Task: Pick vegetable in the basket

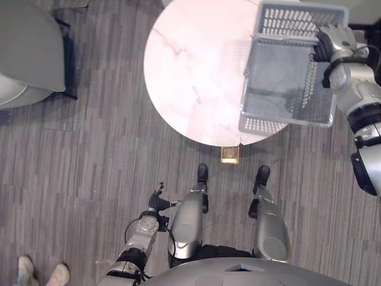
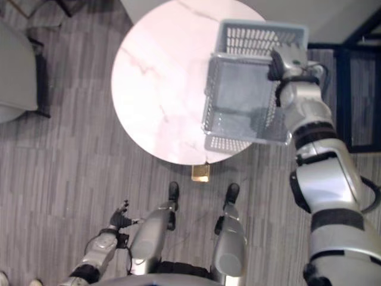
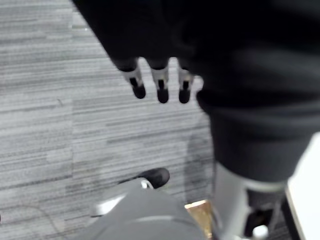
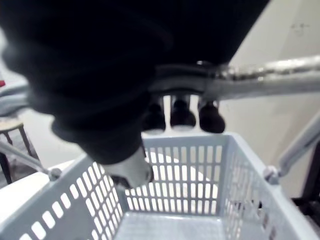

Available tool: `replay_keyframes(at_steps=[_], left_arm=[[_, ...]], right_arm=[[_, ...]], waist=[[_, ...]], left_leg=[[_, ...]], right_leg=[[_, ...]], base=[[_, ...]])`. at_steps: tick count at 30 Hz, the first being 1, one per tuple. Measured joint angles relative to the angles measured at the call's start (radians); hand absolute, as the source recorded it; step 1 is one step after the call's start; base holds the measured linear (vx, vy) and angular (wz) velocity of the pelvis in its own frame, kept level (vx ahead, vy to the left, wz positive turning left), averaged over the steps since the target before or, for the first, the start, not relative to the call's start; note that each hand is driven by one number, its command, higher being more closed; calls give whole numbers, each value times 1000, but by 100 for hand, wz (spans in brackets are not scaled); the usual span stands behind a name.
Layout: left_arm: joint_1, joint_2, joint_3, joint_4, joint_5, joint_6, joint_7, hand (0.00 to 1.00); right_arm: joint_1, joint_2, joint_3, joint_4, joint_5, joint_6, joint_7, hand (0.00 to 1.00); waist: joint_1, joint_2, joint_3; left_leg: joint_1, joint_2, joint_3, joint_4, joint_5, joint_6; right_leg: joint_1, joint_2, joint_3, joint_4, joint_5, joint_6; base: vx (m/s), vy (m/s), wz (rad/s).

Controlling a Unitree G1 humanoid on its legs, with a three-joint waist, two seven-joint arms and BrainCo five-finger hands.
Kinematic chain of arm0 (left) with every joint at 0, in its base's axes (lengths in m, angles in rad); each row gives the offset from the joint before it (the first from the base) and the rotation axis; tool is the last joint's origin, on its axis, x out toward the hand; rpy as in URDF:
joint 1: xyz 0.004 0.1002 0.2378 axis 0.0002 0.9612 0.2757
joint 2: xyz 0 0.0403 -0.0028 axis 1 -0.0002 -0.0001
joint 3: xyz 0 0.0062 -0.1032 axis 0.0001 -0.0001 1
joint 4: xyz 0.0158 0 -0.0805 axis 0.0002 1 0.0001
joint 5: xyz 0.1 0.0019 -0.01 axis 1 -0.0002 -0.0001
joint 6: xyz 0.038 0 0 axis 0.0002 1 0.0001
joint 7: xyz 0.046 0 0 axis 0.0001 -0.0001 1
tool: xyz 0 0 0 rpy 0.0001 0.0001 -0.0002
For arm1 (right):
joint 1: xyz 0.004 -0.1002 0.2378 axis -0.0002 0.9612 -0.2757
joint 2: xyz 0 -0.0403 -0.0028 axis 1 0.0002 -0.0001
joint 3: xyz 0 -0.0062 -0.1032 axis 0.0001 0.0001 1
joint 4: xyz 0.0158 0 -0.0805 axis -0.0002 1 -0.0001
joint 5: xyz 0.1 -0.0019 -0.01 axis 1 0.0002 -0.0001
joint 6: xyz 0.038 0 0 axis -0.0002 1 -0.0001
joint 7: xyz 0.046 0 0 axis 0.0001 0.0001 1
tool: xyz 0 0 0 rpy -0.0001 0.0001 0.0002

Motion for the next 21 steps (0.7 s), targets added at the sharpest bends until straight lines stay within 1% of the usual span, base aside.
replay_keyframes(at_steps=[1, 2, 3, 5, 6, 8, 9, 10, 11, 12, 13, 14, 15, 16, 17, 18, 19, 20, 21], left_arm=[[0, 0, -7, 1, 2, 1, -1, 0], [4, 2, -14, 2, 4, 5, -9, 0], [7, 4, -14, 3, 5, 6, -12, 0], [11, 8, -19, 18, 48, 14, -27, 0], [11, 7, -22, 24, 50, 14, -35, 0], [9, 22, -35, 45, 121, 21, -65, 0], [8, 25, -36, 47, 128, 25, -69, 0], [-1, 32, -40, 53, 157, 31, -82, 0], [-5, 36, -53, 68, 188, 34, -86, 0], [-10, 38, -55, 78, 196, 35, -87, 0], [-22, 42, -54, 93, 202, 41, -92, 0], [-26, 43, -52, 93, 202, 45, -95, 0], [-18, 45, -40, 93, 202, 48, -97, 0], [-19, 45, -24, 93, 201, 51, -97, 0], [-17, 45, -8, 91, 201, 51, -97, 0], [3, 50, 45, 89, 200, 51, -96, 0], [12, 49, 70, 91, 199, 54, -95, 0], [24, 47, 108, 100, 197, 56, -95, 0], [34, 44, 135, 122, 192, 56, -94, 0]], right_arm=[[60, 1, -54, -27, -13, -1, 0, 100], [132, 21, -117, -52, -14, -1, 0, 100], [157, 34, -135, -61, -13, -1, 0, 100], [264, 102, -222, -74, -10, -18, -1, 100], [285, 112, -240, -74, -11, -18, -1, 100], [429, 177, -357, -72, 24, -18, -1, 100], [459, 192, -387, -73, 32, -17, -1, 100], [525, 230, -452, -73, 70, -13, -1, 100], [607, 279, -513, -75, 111, -8, -1, 100], [640, 298, -529, -76, 125, -7, -1, 100], [723, 339, -553, -76, 161, 4, 1, 100], [768, 363, -565, -74, 197, 7, 9, 100], [855, 449, -595, -70, 281, 18, 26, 100], [893, 478, -606, -62, 297, 25, 32, 100], [920, 499, -616, -49, 312, 27, 42, 100], [975, 548, -647, -27, 347, 36, 53, 100], [980, 557, -647, -26, 360, 36, 58, 100], [983, 569, -649, -25, 374, 41, 62, 100], [988, 559, -654, -26, 373, 47, 61, 100]], waist=[[-1, -2, -1], [-1, -16, -10], [-1, -23, -18], [-13, -55, -65], [-16, -61, -74], [-26, -97, -125], [-31, -106, -135], [-53, -123, -154], [-75, -141, -173], [-80, -147, -177], [-92, -158, -188], [-103, -160, -194], [-119, -155, -211], [-133, -147, -211], [-142, -138, -213], [-142, -130, -224], [-142, -124, -224], [-150, -120, -227], [-159, -102, -254]], left_leg=[[15, -2, -4, 0, 0, -1], [32, -5, -3, -4, -2, -5], [35, -5, -2, -6, -3, -6], [55, -5, 3, -24, -2, -9], [65, -5, 4, -30, -2, -9], [111, -1, 24, -49, -8, -7], [121, -1, 33, -54, -10, -7], [138, -1, 50, -54, -16, -4], [158, 2, 91, -51, -29, -5], [170, 4, 113, -51, -36, -5], [195, 18, 180, -48, -53, -7], [211, 28, 225, -48, -60, -8], [254, 55, 345, -51, -72, -12], [281, 67, 396, -49, -77, -18], [307, 79, 444, -49, -81, -25], [377, 111, 574, -13, -111, -62], [398, 121, 618, 10, -121, -69], [425, 145, 704, 59, -138, -65], [457, 148, 803, 45, -171, -35]], right_leg=[[17, -5, -10, 14, -17, 3], [26, -8, -10, 25, -29, 5], [27, -8, -9, 28, -31, 6], [36, -8, -1, 27, -45, 15], [43, -7, 0, 26, -45, 15], [73, -3, 15, 16, -49, 14], [76, -2, 21, 15, -50, 15], [86, -2, 36, 10, -50, 16], [85, 2, 72, 4, -46, 19], [84, 6, 88, 3, -43, 19], [71, 15, 124, 0, -31, 19], [62, 22, 122, -4, -16, 7], [35, 23, -3, 7, -18, -47], [32, 3, -110, 45, -51, -88], [31, -18, -214, 83, -79, -117], [42, -43, -378, 147, -66, -149], [37, -26, -394, 158, -68, -165], [32, 4, -415, 174, -62, -212], [33, 73, -414, 115, -62, -231]], base=[[-18, 28, 26], [-20, 26, 16], [0, 0, 0], [41, 3, -4], [63, -3, -4], [82, -4, -20], [122, 4, -35], [101, 19, -54], [118, 28, -68], [85, 33, -118], [63, 17, -125], [80, -13, -211], [62, -26, -189], [69, -18, -188], [141, 11, -218], [163, 0, -228], [162, -40, -280], [76, -160, -264], [33, -159, -245]])
